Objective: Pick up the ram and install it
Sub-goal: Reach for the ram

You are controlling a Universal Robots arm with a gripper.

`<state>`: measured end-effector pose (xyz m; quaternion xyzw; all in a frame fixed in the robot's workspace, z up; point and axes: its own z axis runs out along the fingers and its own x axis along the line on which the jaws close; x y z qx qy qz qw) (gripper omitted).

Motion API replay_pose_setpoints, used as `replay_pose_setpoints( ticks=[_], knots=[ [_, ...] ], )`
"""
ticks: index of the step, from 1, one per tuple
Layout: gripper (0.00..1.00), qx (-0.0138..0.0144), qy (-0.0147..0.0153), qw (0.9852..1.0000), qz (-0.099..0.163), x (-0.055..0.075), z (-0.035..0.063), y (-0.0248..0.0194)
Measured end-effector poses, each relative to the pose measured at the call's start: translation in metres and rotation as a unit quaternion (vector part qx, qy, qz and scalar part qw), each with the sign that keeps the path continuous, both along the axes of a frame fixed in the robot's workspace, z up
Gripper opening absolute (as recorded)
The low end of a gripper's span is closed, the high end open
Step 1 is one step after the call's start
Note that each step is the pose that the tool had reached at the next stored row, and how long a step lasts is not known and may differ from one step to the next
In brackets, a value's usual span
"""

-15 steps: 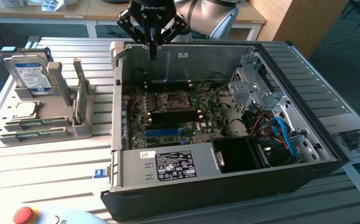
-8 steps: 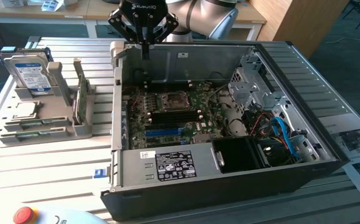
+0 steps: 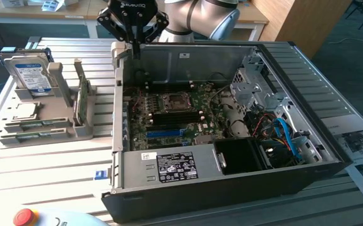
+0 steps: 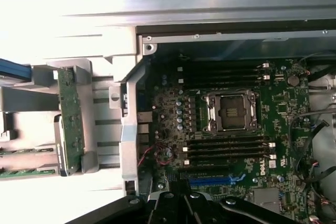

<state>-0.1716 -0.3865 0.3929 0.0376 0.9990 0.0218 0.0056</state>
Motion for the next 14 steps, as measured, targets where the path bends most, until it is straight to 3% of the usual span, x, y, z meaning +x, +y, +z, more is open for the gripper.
replay_pose_setpoints(
  ticks=[14],
  knots=[
    [0.10, 0.0000, 0.0053, 1.0000, 0.000, -0.035, 0.0000, 0.0079]
  ],
)
